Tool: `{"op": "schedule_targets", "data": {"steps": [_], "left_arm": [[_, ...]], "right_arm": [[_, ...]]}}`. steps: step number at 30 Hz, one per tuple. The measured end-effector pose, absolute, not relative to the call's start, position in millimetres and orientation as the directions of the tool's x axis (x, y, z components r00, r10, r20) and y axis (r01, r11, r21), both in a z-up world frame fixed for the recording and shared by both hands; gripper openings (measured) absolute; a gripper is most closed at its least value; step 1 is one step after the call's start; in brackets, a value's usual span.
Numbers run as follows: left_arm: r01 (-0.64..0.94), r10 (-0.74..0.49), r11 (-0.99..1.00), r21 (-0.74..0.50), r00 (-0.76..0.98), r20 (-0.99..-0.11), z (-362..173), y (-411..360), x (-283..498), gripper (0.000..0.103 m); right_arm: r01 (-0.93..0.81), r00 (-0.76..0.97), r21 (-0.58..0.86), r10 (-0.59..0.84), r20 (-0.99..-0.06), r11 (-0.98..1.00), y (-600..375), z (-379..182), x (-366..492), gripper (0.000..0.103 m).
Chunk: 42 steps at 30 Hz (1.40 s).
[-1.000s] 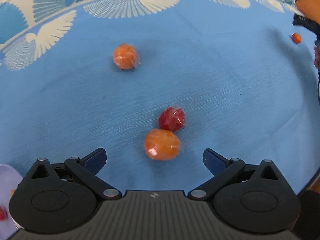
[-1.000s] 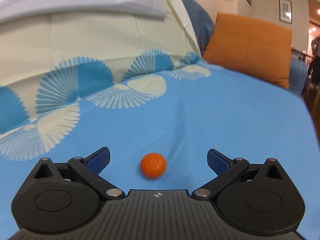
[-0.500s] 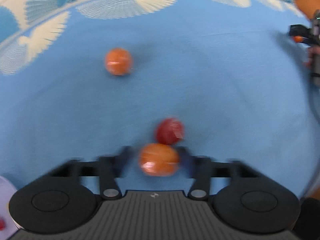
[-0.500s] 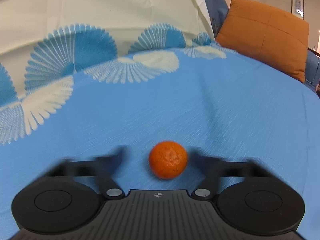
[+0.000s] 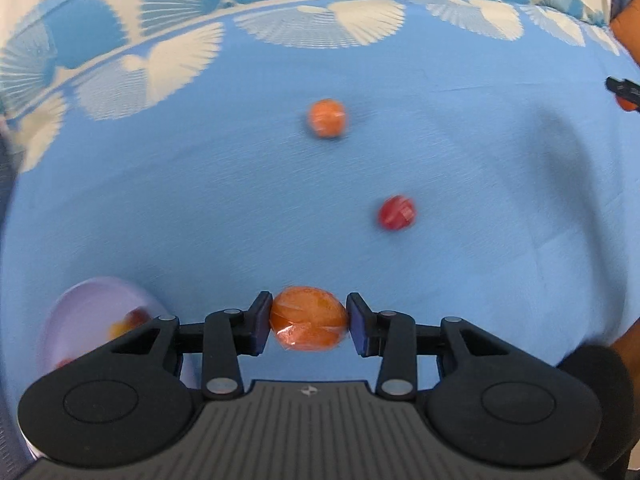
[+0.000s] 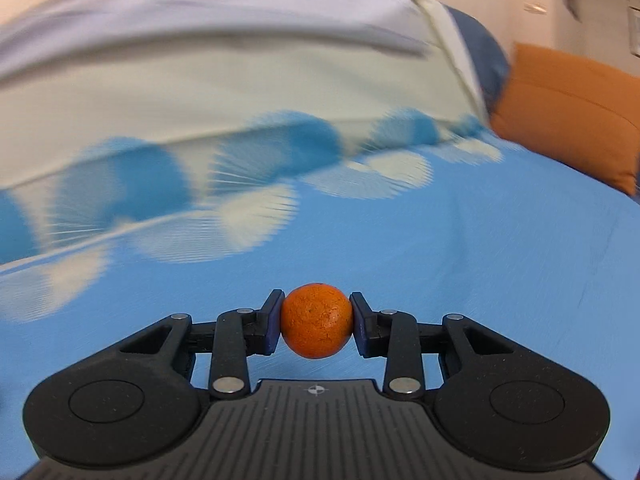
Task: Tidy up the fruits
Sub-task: 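Carry the mandarin and orange fruit over the plate and open both grippers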
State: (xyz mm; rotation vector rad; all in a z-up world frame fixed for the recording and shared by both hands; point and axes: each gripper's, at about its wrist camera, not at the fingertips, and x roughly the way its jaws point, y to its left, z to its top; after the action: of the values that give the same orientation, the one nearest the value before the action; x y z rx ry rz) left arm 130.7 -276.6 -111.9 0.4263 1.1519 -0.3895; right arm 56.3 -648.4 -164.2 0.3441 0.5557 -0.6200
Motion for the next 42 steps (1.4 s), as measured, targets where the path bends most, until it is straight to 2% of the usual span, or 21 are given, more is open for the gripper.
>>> {"op": "schedule_targets", "data": {"steps": [5,13,20,27,42], "left_arm": [[0.457,-0.053,0.879,0.137,0.378,-0.924,-77,-227,103,0.044],[0.405,-0.069,0.908,0.112,0.408,-0.910,-31,-154,52,0.044],[0.375,-0.095,0.923,0.083,0.433,-0.896,-11,-94,14,0.044],[0.330,-0.098,0.941,0.076,0.479,-0.872,-3,-48,-11,0.044],[0.230,-0.122,0.973,0.004,0.528,-0.841,15,11,-30,0.044]], "right_arm": [[0.495,0.784,0.224,-0.320,-0.532,0.840,-549,-109,17,0.037],[0.318,0.847,0.374,-0.084,-0.525,0.871,-407,-49,-41,0.037],[0.116,0.836,0.369,0.110,-0.538,0.922,-308,-11,-87,0.037],[-0.009,0.837,0.278,0.159,-0.523,0.961,-248,14,-103,0.037],[-0.094,0.854,0.173,0.169,-0.492,0.980,-208,40,-117,0.037]]}}
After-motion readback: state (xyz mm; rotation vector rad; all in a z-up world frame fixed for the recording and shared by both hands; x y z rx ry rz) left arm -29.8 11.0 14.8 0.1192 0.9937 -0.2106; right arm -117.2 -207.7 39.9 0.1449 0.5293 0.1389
